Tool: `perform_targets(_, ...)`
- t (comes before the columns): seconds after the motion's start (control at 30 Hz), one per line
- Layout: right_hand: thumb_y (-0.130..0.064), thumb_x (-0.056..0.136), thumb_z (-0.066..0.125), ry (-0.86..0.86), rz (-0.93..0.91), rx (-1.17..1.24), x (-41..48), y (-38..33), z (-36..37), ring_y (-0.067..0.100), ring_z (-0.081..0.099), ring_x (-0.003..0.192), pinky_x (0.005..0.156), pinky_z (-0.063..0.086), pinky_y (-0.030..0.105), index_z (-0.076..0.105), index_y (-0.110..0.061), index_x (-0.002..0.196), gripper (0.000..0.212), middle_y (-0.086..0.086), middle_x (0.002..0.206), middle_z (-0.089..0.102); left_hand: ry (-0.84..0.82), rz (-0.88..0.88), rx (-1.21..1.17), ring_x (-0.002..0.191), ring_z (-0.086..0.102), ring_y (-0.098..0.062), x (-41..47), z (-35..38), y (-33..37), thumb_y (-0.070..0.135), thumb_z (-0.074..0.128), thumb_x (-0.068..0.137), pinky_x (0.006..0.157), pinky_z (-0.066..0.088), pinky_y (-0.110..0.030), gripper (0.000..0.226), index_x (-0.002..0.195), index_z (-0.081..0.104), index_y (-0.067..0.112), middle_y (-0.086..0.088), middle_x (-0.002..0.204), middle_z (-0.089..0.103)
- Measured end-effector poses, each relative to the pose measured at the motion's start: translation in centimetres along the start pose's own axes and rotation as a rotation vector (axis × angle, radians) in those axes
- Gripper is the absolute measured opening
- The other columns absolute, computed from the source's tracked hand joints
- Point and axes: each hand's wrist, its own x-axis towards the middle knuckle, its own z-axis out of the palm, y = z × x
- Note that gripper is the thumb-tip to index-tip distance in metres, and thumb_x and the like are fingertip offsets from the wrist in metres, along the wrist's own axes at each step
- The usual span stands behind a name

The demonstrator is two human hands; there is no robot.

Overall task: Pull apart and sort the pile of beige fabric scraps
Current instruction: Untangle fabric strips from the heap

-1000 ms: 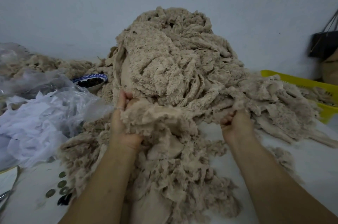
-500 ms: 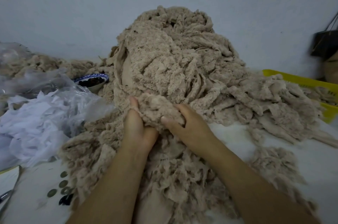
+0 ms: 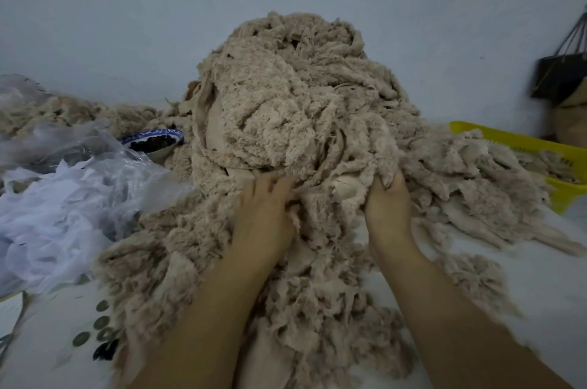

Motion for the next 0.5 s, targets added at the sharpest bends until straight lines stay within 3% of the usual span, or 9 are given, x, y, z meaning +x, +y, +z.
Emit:
perform_targets(0.07,-0.029,0.105,0.046,0.007,0.003,0.008,0.2,0.1,-0.2,0.024,0.054,0.128,0.107,0.046,0.048,0.042,-0.025,0.149,0.045,0.000,0.142,0.055,0.194,-0.014,0.078,0.123,0.037,-0.029,0.1,-0.6,0.1,0.017,0.070,0.088,0.099,0.039,-0.041,0.049,0.133,0.050,0.016,-0.009,0.137,0.039)
perform_targets(0.13,-0.028,0.105,0.046,0.012,-0.009,0.011,0.3,0.1,-0.3,0.023,0.056,0.124,0.105,0.047,0.049,0.046,-0.025,0.146,0.041,-0.001,0.138,0.058,0.312,-0.080,-0.002,0.102,0.048,-0.027,0.2,-1.2,0.0,0.028,0.077,0.086,0.079,0.047,-0.040,0.038,0.110,0.052,0.013,-0.007,0.117,0.043)
perform_targets(0.27,-0.027,0.106,0.046,-0.010,-0.015,0.006,0.2,0.1,-0.1,0.024,0.056,0.125,0.105,0.047,0.048,0.043,-0.025,0.148,0.043,0.000,0.140,0.057,0.081,-0.277,-0.197,0.057,0.051,-0.019,0.3,-1.1,0.2,0.046,0.069,0.091,0.052,0.045,-0.032,0.039,0.078,0.049,0.015,0.000,0.068,0.055)
perform_targets(0.37,-0.029,0.106,0.046,-0.025,0.000,0.037,0.2,0.2,-0.1,0.024,0.054,0.128,0.106,0.046,0.048,0.040,-0.024,0.151,0.046,0.000,0.143,0.055,-0.050,-0.417,-0.803,0.041,0.043,-0.012,0.4,-0.7,0.2,0.043,0.067,0.094,0.041,0.036,-0.018,0.041,0.070,0.056,0.010,-0.003,0.053,0.055)
perform_targets(0.4,-0.029,0.106,0.046,-0.034,0.009,0.060,0.2,0.1,-0.2,0.024,0.055,0.127,0.106,0.046,0.048,0.041,-0.025,0.150,0.045,0.000,0.142,0.055,-0.094,-0.457,-0.989,0.042,0.050,-0.010,0.4,-0.7,0.4,0.035,0.066,0.096,0.040,0.039,-0.017,0.031,0.078,0.063,0.010,-0.004,0.057,0.064)
perform_targets(0.47,-0.029,0.105,0.049,-0.070,0.032,0.129,0.1,0.0,-0.2,0.022,0.059,0.122,0.105,0.048,0.047,0.048,-0.025,0.144,0.040,-0.001,0.135,0.061,-0.188,-0.474,-1.319,0.070,0.073,-0.013,0.5,-0.6,0.5,0.009,0.060,0.098,0.052,0.054,-0.020,0.011,0.105,0.069,0.010,-0.010,0.085,0.077)
perform_targets(0.5,-0.030,0.104,0.051,-0.093,0.044,0.159,0.0,-0.1,-0.2,0.022,0.060,0.119,0.104,0.049,0.046,0.052,-0.025,0.141,0.037,-0.001,0.131,0.063,-0.228,-0.444,-1.454,0.090,0.075,-0.017,0.6,-0.6,0.4,-0.002,0.057,0.097,0.065,0.058,-0.020,0.024,0.117,0.066,0.009,-0.011,0.103,0.076)
